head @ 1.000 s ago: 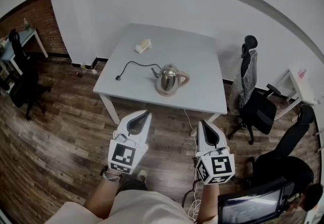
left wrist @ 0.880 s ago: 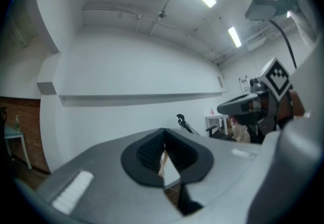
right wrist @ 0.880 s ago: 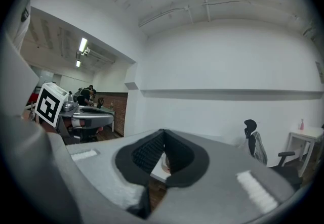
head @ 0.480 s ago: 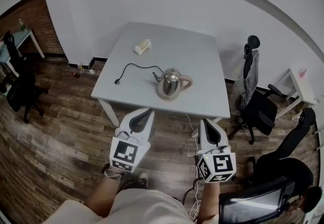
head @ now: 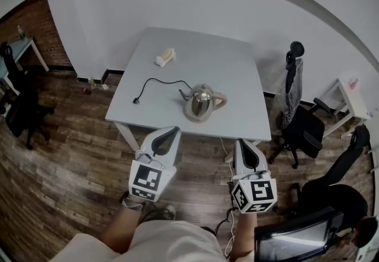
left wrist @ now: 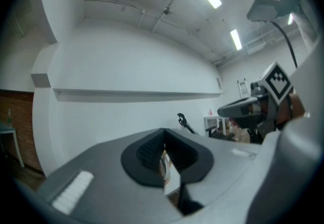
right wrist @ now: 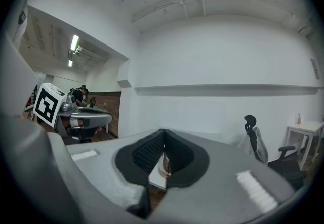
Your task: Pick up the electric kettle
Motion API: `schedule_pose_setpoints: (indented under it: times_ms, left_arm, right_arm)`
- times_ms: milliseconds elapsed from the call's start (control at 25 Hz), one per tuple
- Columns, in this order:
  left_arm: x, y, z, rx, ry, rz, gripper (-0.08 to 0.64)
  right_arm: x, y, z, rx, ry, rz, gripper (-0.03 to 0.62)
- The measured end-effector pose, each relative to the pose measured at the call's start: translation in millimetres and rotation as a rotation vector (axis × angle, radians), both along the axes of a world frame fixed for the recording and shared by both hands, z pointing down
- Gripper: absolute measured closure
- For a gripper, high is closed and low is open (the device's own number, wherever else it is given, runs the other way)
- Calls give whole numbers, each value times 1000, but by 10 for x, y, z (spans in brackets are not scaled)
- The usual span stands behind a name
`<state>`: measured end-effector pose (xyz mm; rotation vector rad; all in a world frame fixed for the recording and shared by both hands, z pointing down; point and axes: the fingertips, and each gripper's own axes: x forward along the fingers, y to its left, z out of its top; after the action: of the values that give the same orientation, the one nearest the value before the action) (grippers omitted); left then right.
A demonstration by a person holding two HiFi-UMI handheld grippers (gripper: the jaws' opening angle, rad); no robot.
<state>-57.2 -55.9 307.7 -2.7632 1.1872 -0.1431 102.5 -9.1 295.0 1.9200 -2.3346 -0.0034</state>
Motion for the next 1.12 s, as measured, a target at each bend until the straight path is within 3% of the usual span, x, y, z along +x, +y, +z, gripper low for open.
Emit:
schedule_pose_setpoints:
  times_ms: [1120]
  left_arm:
    - [-4,-189,161,-46,17,41,554]
  right_arm:
    - [51,-135,125,-48,-1,59,589]
